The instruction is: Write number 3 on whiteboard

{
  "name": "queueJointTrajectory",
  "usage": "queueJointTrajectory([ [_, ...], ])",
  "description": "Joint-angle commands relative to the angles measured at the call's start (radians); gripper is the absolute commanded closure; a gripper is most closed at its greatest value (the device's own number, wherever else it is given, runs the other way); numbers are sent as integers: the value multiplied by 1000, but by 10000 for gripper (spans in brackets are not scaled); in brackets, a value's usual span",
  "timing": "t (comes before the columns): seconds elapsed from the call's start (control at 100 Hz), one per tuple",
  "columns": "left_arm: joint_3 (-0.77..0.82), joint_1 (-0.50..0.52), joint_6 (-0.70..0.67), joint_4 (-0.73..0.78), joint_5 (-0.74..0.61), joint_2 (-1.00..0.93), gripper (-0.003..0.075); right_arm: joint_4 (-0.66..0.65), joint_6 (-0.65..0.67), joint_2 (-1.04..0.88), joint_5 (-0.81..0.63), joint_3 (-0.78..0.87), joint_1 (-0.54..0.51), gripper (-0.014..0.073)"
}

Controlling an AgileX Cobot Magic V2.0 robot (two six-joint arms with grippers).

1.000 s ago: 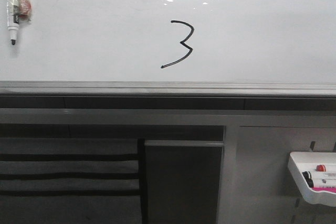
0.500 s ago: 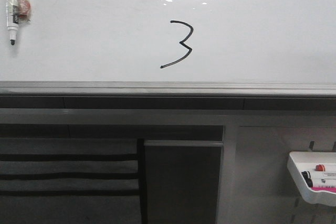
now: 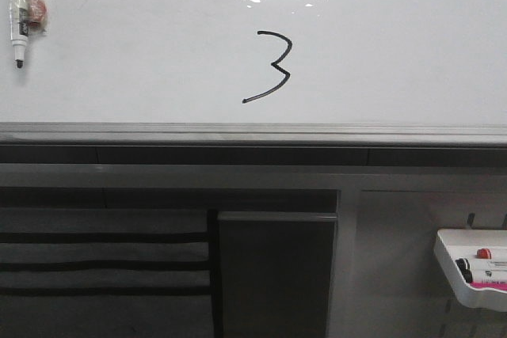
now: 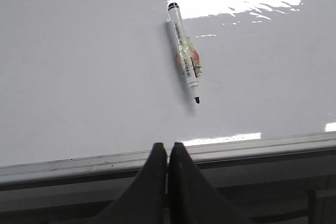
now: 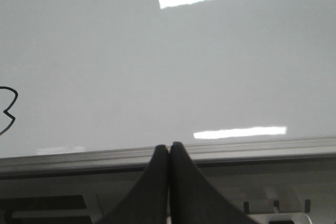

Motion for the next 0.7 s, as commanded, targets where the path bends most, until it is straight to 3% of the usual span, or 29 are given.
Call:
queueJointTrajectory([
  [0.0, 8, 2, -8, -2, -72, -27, 741, 11, -3, -21, -187, 29, -7, 663],
  [0.26, 8, 2, -8, -2, -73, -27, 741, 11, -3, -21, -49, 26, -7, 663],
  [0.69, 8, 2, -8, -2, -73, -27, 741, 11, -3, -21, -41, 26, -7, 663],
])
